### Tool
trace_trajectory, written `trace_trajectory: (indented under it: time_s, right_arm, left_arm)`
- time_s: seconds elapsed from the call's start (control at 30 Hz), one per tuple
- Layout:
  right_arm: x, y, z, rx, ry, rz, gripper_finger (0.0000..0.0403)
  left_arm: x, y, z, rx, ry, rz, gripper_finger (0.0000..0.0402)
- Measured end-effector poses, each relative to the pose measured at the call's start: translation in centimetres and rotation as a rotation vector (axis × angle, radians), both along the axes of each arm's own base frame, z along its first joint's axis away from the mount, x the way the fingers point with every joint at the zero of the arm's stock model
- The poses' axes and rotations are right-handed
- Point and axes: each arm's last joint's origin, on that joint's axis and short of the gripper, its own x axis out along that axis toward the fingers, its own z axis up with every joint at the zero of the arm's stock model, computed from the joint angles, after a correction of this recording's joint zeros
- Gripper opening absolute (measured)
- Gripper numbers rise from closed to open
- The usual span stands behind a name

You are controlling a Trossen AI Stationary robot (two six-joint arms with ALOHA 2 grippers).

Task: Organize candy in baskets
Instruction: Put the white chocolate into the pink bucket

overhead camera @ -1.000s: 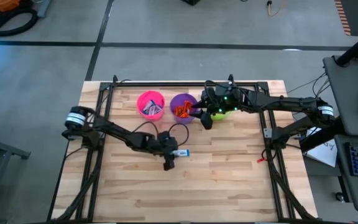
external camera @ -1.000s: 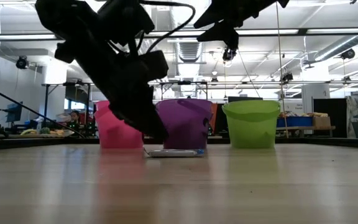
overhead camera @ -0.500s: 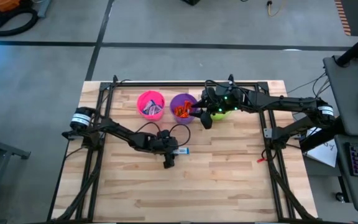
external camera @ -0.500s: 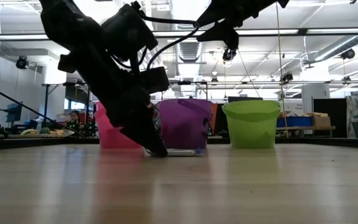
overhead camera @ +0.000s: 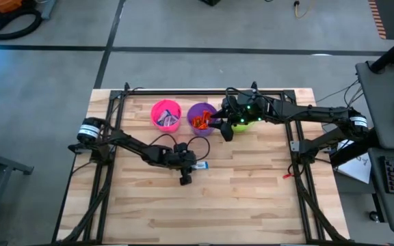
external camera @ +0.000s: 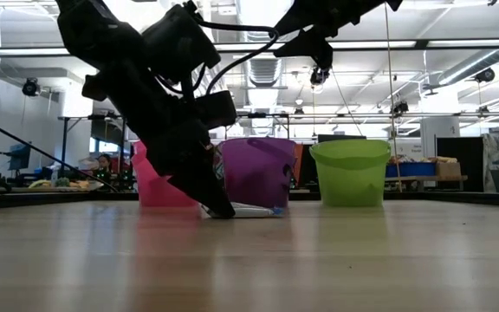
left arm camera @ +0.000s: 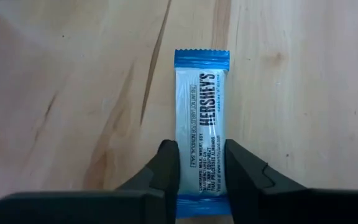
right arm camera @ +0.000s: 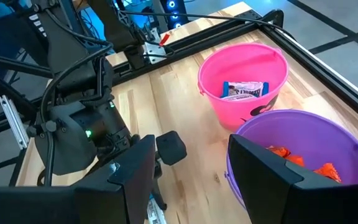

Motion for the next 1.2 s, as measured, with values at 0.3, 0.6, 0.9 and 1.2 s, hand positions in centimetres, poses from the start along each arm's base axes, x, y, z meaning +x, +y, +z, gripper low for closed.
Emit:
trace_trajectory:
  time_s: [0.3,0.6,0.9,1.2]
  right_arm:
    - [-0.5,0.1,0.7,0.032,-0.024,-0.008,0.0196]
    - [-0.8,0.2,1.7,0.101,-0.065,-0.03,0.0196]
    - [-0.3,0.3,1.2,0.224,-0.052,-0.008,0.0196]
    - [-0.3,0.3,1.2,0.217,-0.051,-0.007,0.0196]
  left_arm:
    - [-0.8,0.0,4.1,-0.024,-0.077,-0.006,0.0061]
    - [-3.0,0.7,9.7,0.047,-0.199,0.07,0.0058]
    - [-6.2,2.0,14.2,0.221,-0.303,0.269,0.0069]
    - [-9.7,3.2,15.8,0.434,-0.223,0.443,0.0076]
